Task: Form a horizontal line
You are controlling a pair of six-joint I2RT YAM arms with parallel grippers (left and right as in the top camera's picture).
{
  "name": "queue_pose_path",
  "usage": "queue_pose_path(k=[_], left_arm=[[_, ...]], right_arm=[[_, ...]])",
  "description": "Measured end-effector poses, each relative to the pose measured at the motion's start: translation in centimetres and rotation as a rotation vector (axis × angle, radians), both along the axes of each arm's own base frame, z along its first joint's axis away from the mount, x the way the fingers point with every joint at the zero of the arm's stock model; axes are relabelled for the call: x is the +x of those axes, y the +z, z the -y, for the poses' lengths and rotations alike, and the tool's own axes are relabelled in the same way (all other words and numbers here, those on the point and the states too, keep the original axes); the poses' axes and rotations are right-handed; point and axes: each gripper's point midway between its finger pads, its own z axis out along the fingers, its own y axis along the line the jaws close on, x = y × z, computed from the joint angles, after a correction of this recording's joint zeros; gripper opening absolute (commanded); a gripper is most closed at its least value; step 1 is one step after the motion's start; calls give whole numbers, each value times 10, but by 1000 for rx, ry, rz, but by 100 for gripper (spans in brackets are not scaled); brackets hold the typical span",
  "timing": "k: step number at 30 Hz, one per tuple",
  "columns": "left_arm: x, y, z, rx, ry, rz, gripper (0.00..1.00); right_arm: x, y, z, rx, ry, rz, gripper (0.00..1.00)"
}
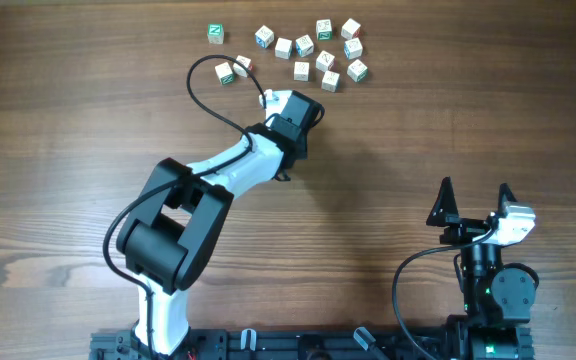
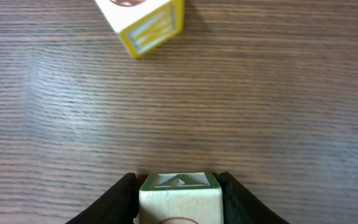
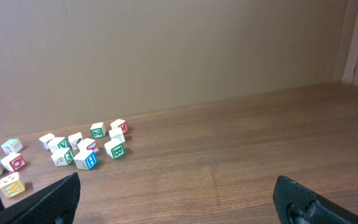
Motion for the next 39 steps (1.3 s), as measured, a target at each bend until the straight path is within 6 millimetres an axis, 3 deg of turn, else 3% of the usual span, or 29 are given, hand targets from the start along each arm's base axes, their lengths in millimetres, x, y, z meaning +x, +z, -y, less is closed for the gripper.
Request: queue_pose_path(k=[8, 25, 32, 39], left_arm=[[3, 0, -2, -10, 8, 7, 26], [2, 0, -1, -13, 3, 2, 26], [2, 0, -1, -13, 3, 1, 19], [2, 0, -1, -11, -2, 1, 19]], right_arm=[[0, 0, 0, 0, 0, 0, 100], [0, 0, 0, 0, 0, 0, 100], [0, 0, 0, 0, 0, 0, 100], [0, 0, 0, 0, 0, 0, 100]])
